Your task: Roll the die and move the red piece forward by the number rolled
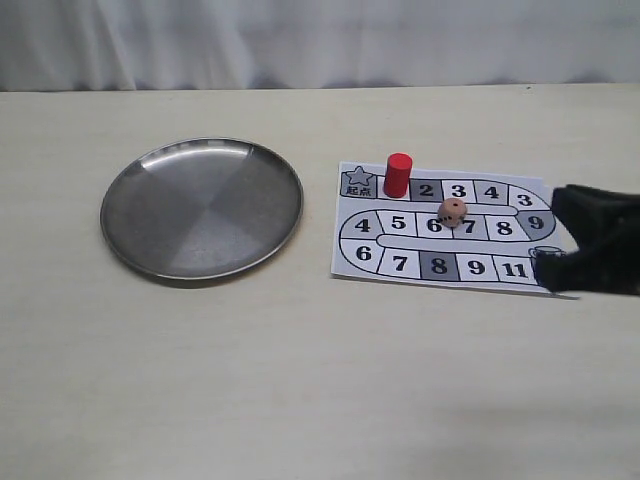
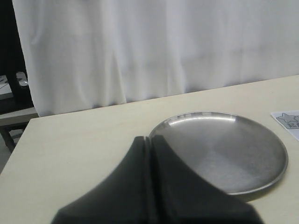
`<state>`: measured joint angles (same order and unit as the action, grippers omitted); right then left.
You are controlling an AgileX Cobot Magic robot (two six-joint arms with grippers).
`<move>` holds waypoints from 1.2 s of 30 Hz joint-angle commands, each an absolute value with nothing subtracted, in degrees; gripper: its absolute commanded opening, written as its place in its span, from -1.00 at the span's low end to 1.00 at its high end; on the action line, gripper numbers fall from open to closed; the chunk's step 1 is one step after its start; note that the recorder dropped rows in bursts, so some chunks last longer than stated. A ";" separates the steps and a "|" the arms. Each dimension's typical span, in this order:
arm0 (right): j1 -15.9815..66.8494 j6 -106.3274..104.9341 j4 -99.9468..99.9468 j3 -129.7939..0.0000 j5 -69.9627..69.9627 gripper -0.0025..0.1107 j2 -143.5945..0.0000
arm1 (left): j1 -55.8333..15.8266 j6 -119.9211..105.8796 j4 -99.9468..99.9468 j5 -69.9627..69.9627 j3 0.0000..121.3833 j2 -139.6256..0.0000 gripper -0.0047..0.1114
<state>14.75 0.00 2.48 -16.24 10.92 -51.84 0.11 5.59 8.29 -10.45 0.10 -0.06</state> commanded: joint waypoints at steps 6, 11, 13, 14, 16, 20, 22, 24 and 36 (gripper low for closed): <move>14.76 0.89 2.56 -0.99 16.90 -0.88 -35.35 | -0.03 5.64 8.29 -9.93 0.00 0.00 -0.92; 14.76 0.89 2.56 0.00 15.54 -0.88 -28.74 | -0.03 5.64 8.29 -9.93 0.00 0.00 -0.92; 14.76 0.89 2.56 0.00 15.00 -0.88 -26.72 | -0.03 5.64 8.29 -9.93 0.00 0.00 -0.92; 14.76 0.89 2.56 0.00 14.85 -0.88 -25.71 | -0.03 5.64 8.29 -9.93 0.00 0.00 -0.92; 14.76 0.89 2.56 0.00 14.73 -0.88 -24.11 | -0.03 5.64 8.29 -9.93 0.00 0.00 -0.92; 14.76 0.89 2.56 0.00 14.73 -0.88 -21.95 | -0.03 5.64 8.29 -9.93 0.00 0.00 -0.92; 14.76 0.89 2.56 0.00 14.73 -0.88 -21.95 | -0.03 5.64 8.29 -9.93 0.00 0.00 -0.92; 14.76 0.89 2.56 0.00 14.63 -0.88 -21.95 | -0.03 5.64 8.29 -9.93 0.00 0.00 -0.92; 14.65 0.89 2.56 0.00 9.42 -0.88 -19.23 | -0.03 5.64 8.29 -9.93 0.00 0.00 -0.92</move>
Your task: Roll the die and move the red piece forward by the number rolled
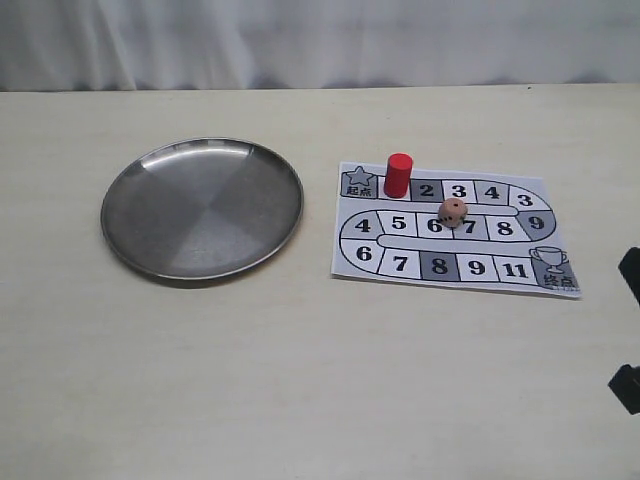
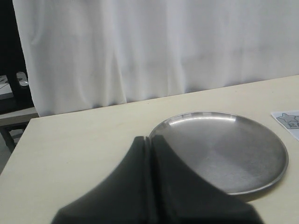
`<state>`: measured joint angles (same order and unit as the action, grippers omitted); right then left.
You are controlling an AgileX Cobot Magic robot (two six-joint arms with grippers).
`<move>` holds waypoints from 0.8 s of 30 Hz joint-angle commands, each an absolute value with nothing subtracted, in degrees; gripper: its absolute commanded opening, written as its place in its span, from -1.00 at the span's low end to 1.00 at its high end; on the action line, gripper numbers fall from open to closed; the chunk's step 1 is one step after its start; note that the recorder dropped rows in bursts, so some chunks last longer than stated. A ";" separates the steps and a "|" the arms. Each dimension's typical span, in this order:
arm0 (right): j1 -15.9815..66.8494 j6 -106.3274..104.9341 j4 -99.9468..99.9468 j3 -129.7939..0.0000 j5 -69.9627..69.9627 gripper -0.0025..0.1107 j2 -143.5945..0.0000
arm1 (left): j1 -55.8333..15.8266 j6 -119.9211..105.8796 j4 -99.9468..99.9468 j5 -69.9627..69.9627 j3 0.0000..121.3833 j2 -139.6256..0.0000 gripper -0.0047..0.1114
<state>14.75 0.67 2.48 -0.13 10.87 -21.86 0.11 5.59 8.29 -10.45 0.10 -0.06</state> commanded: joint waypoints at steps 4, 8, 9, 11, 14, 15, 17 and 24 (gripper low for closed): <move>10.77 0.89 2.56 0.00 5.63 -0.88 -12.18 | -0.03 5.64 8.29 -9.93 0.00 0.00 -0.92; 3.40 0.89 2.56 0.00 1.44 -0.88 -6.05 | -0.03 5.64 8.29 -9.93 0.00 0.00 -0.92; 1.45 0.89 2.56 0.00 0.50 -0.88 -4.94 | -0.03 5.64 8.29 -9.93 0.00 0.00 -0.92; -1.31 0.89 2.56 0.00 -0.97 -0.88 -3.42 | -0.03 5.64 8.29 -9.93 0.00 0.00 -0.92; -3.54 0.89 2.56 0.00 -2.93 -0.88 -1.45 | -0.03 5.64 8.29 -9.93 0.00 0.00 -0.92; -3.55 0.89 2.56 0.00 -3.58 -0.88 -0.76 | -0.03 5.64 8.29 -9.93 0.00 0.00 -0.92; -3.55 0.89 2.56 0.00 -5.05 -0.88 0.00 | -0.03 5.64 8.29 -9.93 0.00 0.00 -0.92; -3.55 0.89 2.56 0.00 -9.38 -0.88 0.00 | -0.03 5.64 8.29 -9.93 0.00 0.00 -0.92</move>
